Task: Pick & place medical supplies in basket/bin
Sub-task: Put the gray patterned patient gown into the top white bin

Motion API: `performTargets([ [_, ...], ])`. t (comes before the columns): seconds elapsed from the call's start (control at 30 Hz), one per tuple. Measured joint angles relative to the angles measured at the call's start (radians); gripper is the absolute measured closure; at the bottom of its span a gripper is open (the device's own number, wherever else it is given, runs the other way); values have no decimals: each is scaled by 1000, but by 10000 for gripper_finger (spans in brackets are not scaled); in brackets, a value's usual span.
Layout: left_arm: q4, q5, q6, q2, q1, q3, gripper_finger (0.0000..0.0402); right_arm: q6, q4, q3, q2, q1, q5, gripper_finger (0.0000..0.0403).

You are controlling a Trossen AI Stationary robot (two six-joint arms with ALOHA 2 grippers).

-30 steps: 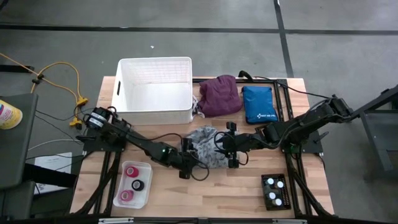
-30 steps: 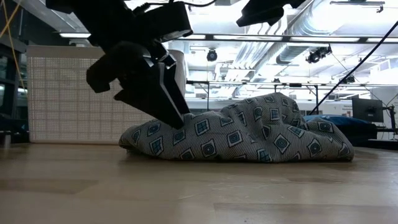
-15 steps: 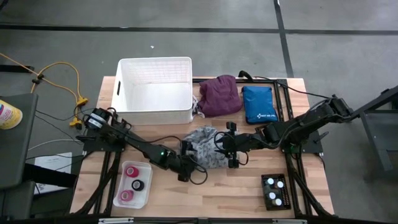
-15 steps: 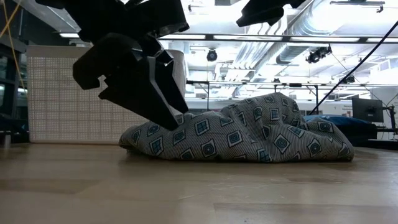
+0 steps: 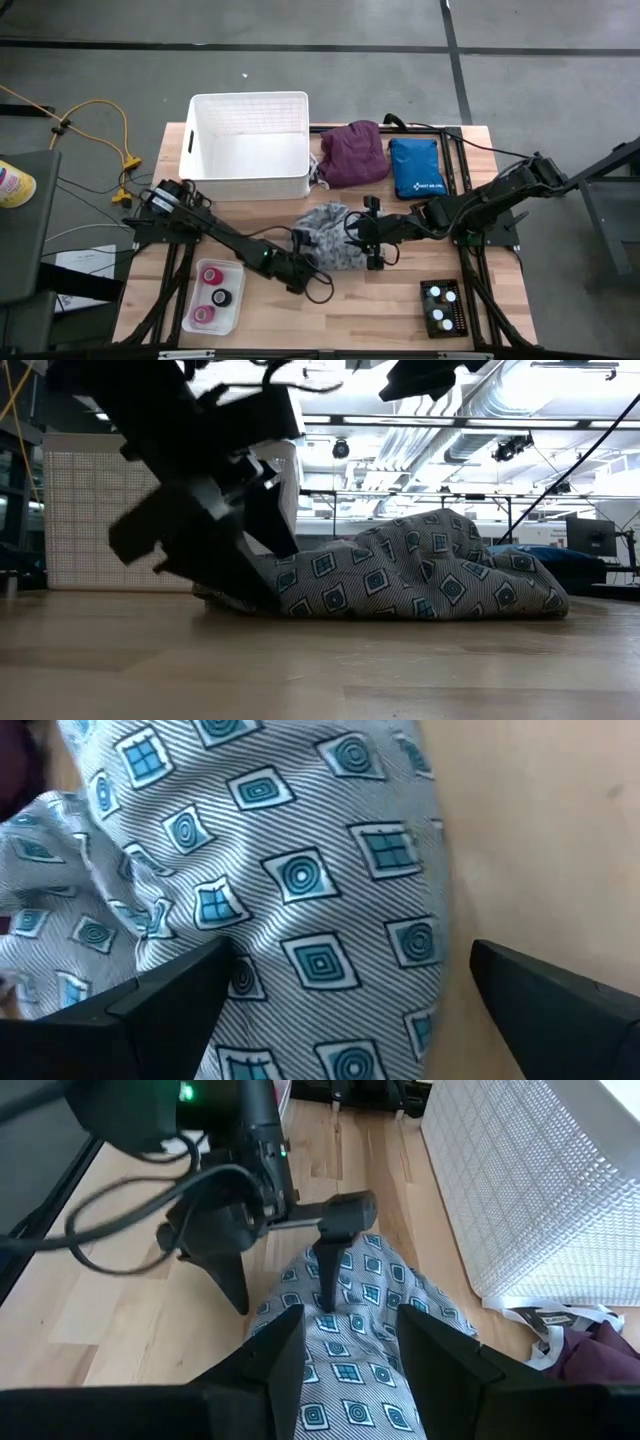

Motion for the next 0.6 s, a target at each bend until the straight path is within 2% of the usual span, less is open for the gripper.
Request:
performTargets([
  [0.37,21,-139,86,19,2,0,2,0,9,0,0,0,0,255],
  [0.6,18,-144,90,27,29,0,2,0,14,0,0,0,0,255],
])
